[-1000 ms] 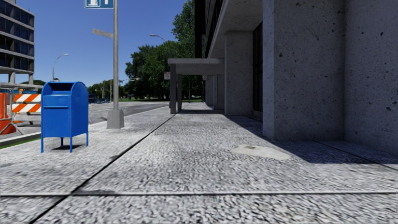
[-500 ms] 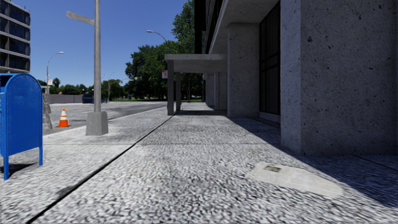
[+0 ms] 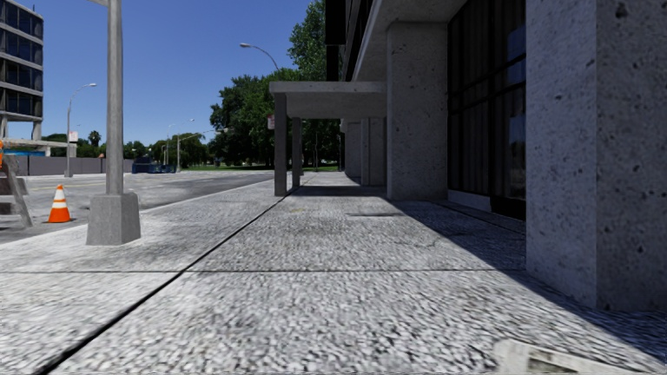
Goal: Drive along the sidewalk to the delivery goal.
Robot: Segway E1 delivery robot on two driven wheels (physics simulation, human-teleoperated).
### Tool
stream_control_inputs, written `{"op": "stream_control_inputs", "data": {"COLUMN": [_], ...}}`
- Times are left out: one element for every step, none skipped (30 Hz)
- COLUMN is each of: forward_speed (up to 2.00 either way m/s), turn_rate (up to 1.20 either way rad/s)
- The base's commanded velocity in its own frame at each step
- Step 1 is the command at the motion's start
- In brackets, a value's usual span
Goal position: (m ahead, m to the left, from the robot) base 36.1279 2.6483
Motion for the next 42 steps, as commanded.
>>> {"op": "stream_control_inputs", "data": {"forward_speed": [2.00, 2.00, 2.00, 2.00, 2.00, 2.00, 2.00, 2.00, 2.00, 2.00, 2.00, 2.00, 2.00, 2.00, 2.00, 2.00, 2.00, 2.00, 2.00, 2.00, 2.00, 2.00, 2.00, 2.00, 2.00, 2.00, 2.00, 2.00, 2.00, 2.00, 2.00, 2.00, 2.00, 2.00, 2.00, 2.00, 2.00, 2.00, 2.00, 2.00, 2.00, 2.00], "turn_rate": [0.00, 0.00, 0.00, 0.00, 0.00, 0.00, 0.00, 0.00, 0.00, 0.00, 0.00, 0.00, 0.00, 0.00, 0.00, 0.00, 0.00, 0.00, 0.00, 0.00, 0.00, 0.00, 0.08, 0.21, 0.21, 0.25, 0.26, 0.17, 0.17, 0.00, 0.00, 0.00, 0.00, 0.00, 0.00, 0.00, 0.00, 0.00, 0.00, 0.00, 0.00, 0.00]}}
